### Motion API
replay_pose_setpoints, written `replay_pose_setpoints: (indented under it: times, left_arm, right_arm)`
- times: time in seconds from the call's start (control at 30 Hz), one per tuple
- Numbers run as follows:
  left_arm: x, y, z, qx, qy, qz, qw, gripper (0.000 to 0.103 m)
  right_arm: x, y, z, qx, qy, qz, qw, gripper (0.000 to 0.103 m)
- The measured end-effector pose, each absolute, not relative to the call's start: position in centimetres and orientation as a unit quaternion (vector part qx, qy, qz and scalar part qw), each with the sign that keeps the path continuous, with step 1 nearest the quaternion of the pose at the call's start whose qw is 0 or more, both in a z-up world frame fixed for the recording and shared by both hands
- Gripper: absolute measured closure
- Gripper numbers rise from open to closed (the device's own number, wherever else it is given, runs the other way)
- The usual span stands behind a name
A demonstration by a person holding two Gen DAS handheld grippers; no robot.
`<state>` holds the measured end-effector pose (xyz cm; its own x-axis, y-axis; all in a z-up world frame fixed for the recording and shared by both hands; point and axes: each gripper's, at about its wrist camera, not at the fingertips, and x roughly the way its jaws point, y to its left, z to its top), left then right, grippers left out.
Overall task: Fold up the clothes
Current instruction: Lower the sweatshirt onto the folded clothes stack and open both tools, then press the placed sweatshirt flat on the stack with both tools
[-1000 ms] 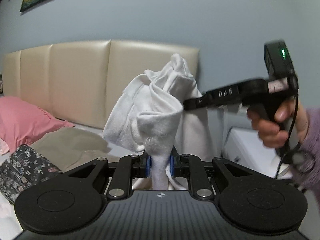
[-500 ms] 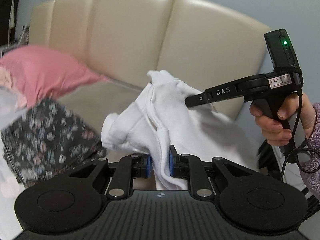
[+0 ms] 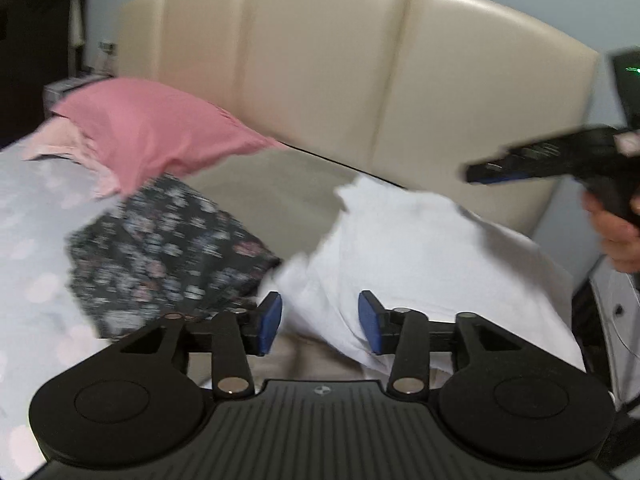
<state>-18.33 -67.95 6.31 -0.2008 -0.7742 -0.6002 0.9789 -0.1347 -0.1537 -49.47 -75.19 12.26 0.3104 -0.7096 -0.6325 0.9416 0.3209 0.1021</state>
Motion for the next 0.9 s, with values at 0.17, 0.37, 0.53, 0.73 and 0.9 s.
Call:
replay_pose_setpoints:
  times: [0.17,0.37,0.53,0.73,0.9]
  left_arm:
    - [-20.0,-66.5,8.0,0.179,0.258,-0.753,0.578,0.063]
    - [-24.9,-66.1,6.7,0.206,0.249,-0.783,0.532,0.067]
    - [-25.1,-66.9,5.4,0.222,0.252,-0.776,0.534,0.074]
    - [-25.4,-67.8,3.8,0.241,0.255,-0.769,0.535,0.074]
    - [-25.7,-68.6,2.5,0.257,0.258,-0.762,0.536,0.074]
  right_arm:
    - [-51.5,-72.7,11.8,0.234,0.266,-0.531,0.77,0.078]
    - [-53.3,-71.2,8.9,0.246,0.281,-0.544,0.751,0.075]
    - [-54.5,-73.1,6.2,0.286,0.276,-0.551,0.733,0.077]
    - [-55.0,-75.5,3.4,0.327,0.266,-0.547,0.723,0.077]
    - [-55.2,-75.2,3.7,0.337,0.259,-0.551,0.718,0.077]
